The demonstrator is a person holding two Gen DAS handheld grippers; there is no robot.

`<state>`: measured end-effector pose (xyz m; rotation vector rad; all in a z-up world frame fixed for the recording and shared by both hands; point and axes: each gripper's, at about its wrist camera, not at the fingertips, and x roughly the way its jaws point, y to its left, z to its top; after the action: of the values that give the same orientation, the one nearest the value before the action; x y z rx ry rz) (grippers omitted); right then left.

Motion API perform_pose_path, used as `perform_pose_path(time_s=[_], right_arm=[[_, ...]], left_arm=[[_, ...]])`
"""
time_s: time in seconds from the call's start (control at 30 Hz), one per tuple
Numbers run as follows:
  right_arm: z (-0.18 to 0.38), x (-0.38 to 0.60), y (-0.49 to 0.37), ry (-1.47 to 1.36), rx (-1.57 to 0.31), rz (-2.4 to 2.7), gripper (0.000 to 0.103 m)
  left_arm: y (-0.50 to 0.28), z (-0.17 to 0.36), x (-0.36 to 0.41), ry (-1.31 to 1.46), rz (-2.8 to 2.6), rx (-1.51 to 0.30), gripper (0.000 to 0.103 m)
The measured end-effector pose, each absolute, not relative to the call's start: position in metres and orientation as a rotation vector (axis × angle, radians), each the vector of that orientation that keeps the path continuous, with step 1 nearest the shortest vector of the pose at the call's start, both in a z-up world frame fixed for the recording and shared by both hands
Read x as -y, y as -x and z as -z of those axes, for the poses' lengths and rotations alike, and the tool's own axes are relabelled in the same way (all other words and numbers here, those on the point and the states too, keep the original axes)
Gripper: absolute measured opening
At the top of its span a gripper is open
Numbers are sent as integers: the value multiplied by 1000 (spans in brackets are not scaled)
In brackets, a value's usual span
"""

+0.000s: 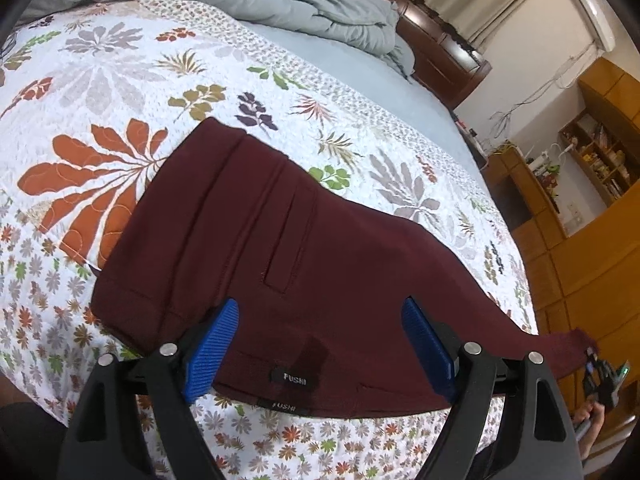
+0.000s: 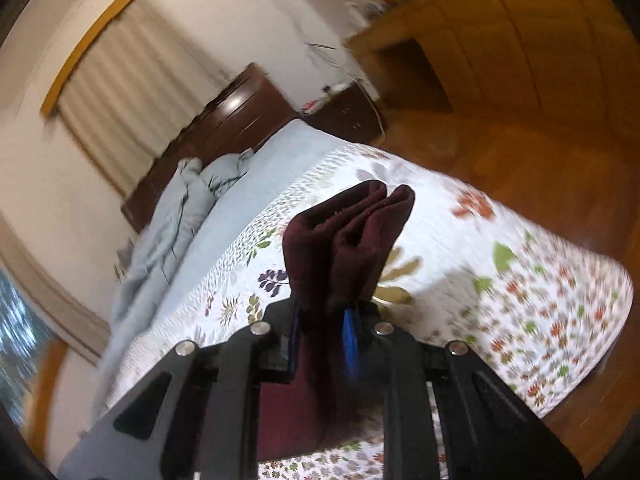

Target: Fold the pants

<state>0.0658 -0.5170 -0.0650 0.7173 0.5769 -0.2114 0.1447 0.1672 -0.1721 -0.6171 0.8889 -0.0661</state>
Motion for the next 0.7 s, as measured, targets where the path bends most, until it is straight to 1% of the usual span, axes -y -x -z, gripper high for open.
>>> perform_pose_path(time_s=[0.17, 0.23, 0.4, 0.57, 0.7], right_arm=[[25, 446, -90, -445, -601, 202, 16], [17, 421, -86, -369, -598, 189, 16], [0, 366, -110, -233, -609, 150, 16], [5, 288, -137, -3, -652, 112, 16], [38, 204, -151, 261, -683, 61, 16]], left_arm=[[-138, 164, -163, 578, 105, -872, 84], [-135, 160, -162, 564, 119, -864, 84], [-127, 155, -159, 573, 167, -848, 84], [-117, 154, -159, 578, 196, -833, 84], [-111, 160, -163, 606, 207, -839, 84]])
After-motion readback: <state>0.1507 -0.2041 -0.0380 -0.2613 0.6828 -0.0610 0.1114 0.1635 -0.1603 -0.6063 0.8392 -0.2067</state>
